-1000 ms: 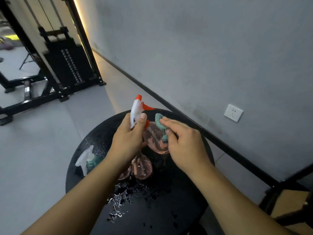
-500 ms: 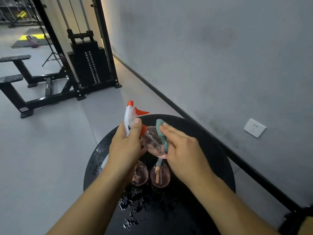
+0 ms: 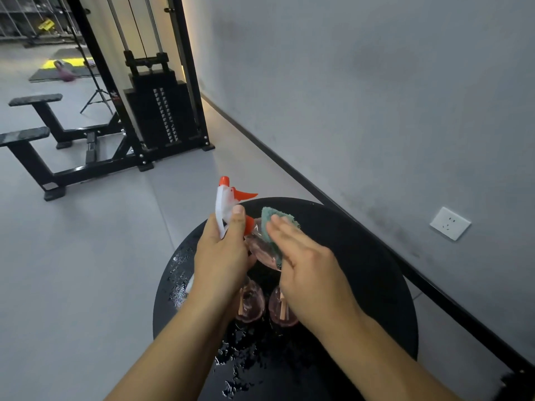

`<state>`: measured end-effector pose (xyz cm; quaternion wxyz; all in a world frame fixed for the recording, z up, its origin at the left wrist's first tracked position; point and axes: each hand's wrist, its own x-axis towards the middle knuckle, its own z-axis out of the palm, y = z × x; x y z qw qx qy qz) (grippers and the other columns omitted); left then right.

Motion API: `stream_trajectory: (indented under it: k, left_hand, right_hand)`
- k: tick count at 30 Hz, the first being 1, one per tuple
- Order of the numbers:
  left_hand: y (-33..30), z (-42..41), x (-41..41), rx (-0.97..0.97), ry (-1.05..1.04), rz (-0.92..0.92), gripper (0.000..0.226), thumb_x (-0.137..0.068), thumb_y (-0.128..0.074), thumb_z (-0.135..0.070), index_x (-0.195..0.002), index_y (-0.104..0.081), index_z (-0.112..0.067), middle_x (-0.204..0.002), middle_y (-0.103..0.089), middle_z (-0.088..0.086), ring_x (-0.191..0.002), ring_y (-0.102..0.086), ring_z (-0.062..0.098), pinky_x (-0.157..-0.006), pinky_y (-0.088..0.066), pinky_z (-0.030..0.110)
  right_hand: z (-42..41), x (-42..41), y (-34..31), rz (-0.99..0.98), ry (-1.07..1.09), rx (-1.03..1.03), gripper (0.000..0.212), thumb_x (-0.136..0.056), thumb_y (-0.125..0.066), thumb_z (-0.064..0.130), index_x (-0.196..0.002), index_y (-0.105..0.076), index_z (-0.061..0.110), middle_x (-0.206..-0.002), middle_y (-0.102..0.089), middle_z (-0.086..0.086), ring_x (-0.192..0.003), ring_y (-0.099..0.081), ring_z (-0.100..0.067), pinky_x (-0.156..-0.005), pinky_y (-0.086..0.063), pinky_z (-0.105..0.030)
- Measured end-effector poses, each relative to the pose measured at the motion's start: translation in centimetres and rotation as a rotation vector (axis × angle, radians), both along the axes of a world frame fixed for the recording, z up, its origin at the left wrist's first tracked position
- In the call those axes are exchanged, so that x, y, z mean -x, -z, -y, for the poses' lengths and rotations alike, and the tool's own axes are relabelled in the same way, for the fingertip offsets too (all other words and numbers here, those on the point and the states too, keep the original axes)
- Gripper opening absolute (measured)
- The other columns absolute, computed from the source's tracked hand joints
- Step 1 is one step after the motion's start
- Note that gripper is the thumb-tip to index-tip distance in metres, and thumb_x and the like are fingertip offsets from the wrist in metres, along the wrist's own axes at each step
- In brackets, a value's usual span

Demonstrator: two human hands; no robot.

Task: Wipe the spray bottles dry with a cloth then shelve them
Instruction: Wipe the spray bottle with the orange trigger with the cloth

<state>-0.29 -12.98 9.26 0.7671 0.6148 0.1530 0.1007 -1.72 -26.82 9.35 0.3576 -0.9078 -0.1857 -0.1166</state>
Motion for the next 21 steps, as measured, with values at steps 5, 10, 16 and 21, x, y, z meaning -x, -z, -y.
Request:
stream_trajectory:
  k: [5,10,16,21]
  left_hand:
    - [-0.3,0.0,-0.1,0.042,-0.014,0.022,0.025,-0.105,-0.06,-0.049,-0.119,-0.069,-0.03,-0.111,-0.08,0.003,-0.099,-0.08,0.025,-0.089,-0.066,0.048]
    - [-0.6,0.4,-0.3,0.044,-0.021,0.049,0.03,-0.105,-0.058,-0.049,-0.123,-0.066,-0.026,-0.107,-0.08,0.003,-0.099,-0.08,0.024,-0.086,-0.066,0.045]
    - [-0.4,0.5,-0.6,0.042,-0.04,0.043,0.035,-0.106,-0.056,-0.047,-0.129,-0.064,-0.022,-0.106,-0.079,0.002,-0.098,-0.08,0.024,-0.078,-0.066,0.037]
    - [-0.3,0.5,-0.8,0.024,-0.05,0.04,0.035,-0.107,-0.055,-0.048,-0.128,-0.064,-0.023,-0.107,-0.079,0.002,-0.099,-0.08,0.023,-0.08,-0.065,0.039]
  right_hand:
    - [1.1,-1.2,0.4,-0.019,0.049,-0.093,0.057,-0.097,-0.048,-0.003,-0.146,-0.049,0.027,-0.151,-0.045,0.015,-0.141,-0.033,0.007,-0.115,-0.029,-0.016]
    - [1.5,-1.5,0.4,-0.025,0.09,-0.169,0.053,-0.099,-0.049,-0.001,-0.145,-0.05,0.026,-0.15,-0.047,0.014,-0.138,-0.037,0.007,-0.11,-0.034,-0.012]
    - [2.1,-2.0,0.9,-0.042,0.095,-0.185,0.053,-0.1,-0.049,0.0,-0.144,-0.051,0.028,-0.148,-0.048,0.016,-0.136,-0.038,0.009,-0.108,-0.035,-0.011]
    - [1.9,-1.9,0.7,-0.047,0.132,-0.227,0.051,-0.1,-0.049,0.0,-0.144,-0.05,0.026,-0.148,-0.049,0.015,-0.134,-0.039,0.01,-0.107,-0.039,-0.013]
